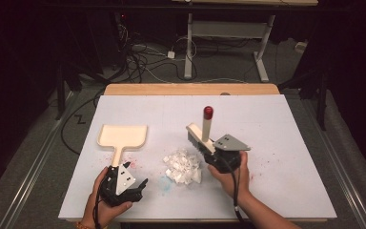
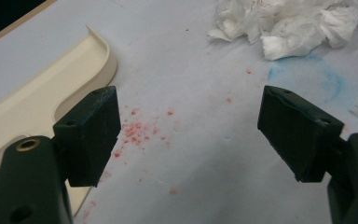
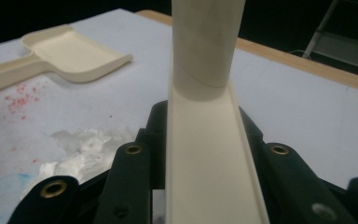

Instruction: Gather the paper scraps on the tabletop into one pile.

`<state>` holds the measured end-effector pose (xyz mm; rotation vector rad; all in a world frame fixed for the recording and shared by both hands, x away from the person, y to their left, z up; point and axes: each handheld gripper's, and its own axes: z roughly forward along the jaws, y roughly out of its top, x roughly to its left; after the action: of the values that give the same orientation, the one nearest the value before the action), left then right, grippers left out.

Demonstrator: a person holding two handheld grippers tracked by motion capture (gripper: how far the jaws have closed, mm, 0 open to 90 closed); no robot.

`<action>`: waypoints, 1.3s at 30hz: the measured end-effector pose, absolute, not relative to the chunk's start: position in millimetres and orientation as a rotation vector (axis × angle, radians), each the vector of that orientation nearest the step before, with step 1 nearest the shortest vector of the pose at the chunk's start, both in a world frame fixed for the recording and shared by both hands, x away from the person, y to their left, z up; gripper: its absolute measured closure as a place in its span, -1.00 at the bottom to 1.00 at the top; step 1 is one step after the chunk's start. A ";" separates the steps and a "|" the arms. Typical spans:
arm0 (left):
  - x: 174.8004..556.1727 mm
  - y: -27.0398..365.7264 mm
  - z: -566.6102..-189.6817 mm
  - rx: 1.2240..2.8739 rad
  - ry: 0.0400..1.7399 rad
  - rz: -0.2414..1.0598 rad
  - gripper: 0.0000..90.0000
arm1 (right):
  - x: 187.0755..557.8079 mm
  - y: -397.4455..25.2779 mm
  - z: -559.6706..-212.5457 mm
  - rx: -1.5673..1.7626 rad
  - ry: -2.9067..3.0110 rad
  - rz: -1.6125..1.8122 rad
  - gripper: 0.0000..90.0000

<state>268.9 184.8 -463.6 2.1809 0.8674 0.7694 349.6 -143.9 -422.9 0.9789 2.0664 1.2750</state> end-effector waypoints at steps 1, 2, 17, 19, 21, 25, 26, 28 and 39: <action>269.1 184.7 -464.0 2.181 0.867 0.767 -0.55 | 350.5 -151.9 -420.0 0.978 2.078 1.297 0.50; 269.5 184.4 -464.4 2.185 0.869 0.769 -0.55 | 350.7 -159.3 -417.7 0.979 2.089 1.303 0.50; 269.9 180.7 -464.5 2.194 0.858 0.764 -0.55 | 296.6 -242.3 -413.8 0.758 2.387 1.322 0.50; 271.1 180.1 -464.4 2.194 0.862 0.764 -0.55 | 294.6 -242.0 -421.2 0.747 2.435 1.300 0.50; 271.8 179.6 -464.2 2.194 0.863 0.767 -0.55 | 293.2 -237.1 -429.5 0.739 2.479 1.312 0.50; 271.7 179.8 -464.5 2.196 0.861 0.764 -0.55 | 291.9 -219.0 -437.7 0.678 2.534 1.341 0.50; 271.6 180.1 -464.7 2.195 0.861 0.762 -0.55 | 292.1 -213.8 -437.7 0.673 2.532 1.338 0.50; 271.2 180.6 -464.8 2.196 0.860 0.762 -0.55 | 294.4 -203.3 -437.9 0.672 2.533 1.337 0.50; 270.9 181.6 -465.4 2.202 0.855 0.756 -0.55 | 312.9 -173.5 -430.8 0.634 2.479 1.342 0.50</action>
<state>270.9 181.6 -465.4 2.2023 0.8549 0.7561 312.9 -173.5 -430.8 0.6341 2.4786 1.3423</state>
